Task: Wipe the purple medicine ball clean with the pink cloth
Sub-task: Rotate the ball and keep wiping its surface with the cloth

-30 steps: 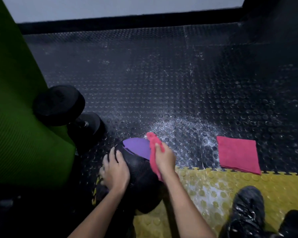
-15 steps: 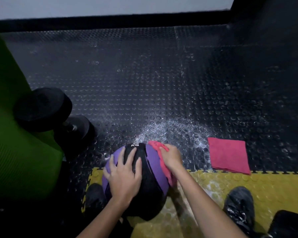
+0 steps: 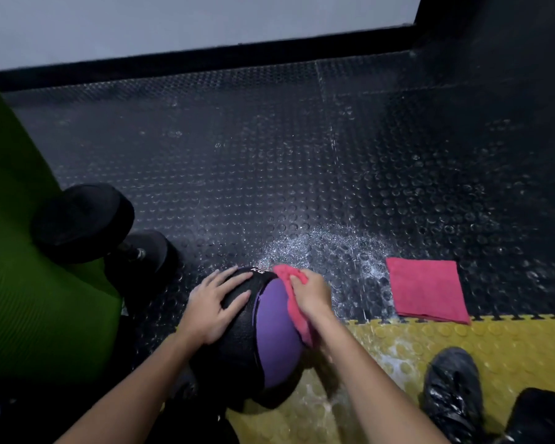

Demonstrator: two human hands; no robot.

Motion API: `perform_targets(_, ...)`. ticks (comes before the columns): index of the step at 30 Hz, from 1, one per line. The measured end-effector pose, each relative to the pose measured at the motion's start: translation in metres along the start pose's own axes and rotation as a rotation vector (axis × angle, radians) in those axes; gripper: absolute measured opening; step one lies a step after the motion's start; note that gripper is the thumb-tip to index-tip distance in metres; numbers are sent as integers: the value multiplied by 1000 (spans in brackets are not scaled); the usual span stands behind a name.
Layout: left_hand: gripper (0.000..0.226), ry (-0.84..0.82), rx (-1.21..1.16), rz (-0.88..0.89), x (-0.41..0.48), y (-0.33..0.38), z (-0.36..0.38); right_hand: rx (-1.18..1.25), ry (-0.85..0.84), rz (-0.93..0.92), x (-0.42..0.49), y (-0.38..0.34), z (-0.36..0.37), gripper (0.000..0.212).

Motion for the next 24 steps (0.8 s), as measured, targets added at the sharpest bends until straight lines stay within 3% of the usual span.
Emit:
perform_targets(2, 78, -38, 75, -54, 12, -11, -8, -15, 2, 9, 2, 8, -9, 24)
perform_targets(3, 70, -25, 110, -122, 16, -18, -15, -10, 4, 7, 0, 13, -14, 24)
perform_targets(5, 59, 95, 115, -179, 14, -20, -34, 77, -4, 27, -4, 25, -22, 24)
perform_targets(7, 79, 174, 84, -114, 7, -10, -43, 253, -22, 68, -9, 34, -26, 22)
perform_targets(9, 104, 108, 99, -62, 0, -2, -35, 382, -49, 102, -14, 37, -27, 18)
perform_targets(10, 106, 66, 119, -77, -2, -3, -27, 418, -60, 108, -15, 37, -27, 18)
perform_targets(12, 100, 30, 95, -164, 0, -13, -18, 491, -70, 104, -17, 36, -27, 16)
perform_targets(15, 93, 101, -32, -271, 9, -36, -30, 591, -75, 94, -17, 30, -28, 14)
perform_targets(24, 86, 230, -223, -360, 10, -78, -51, 664, -115, 150, -10, 36, -3, 16)
Point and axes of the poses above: each hand's wrist, its own x-axis towards the middle knuckle, its own z-axis out of the palm, y = z × x, the point moved 9 cm from there along x, towards the middle knuckle, and after that the axes turned 7 degrees about -y, right-handed, at the moved point
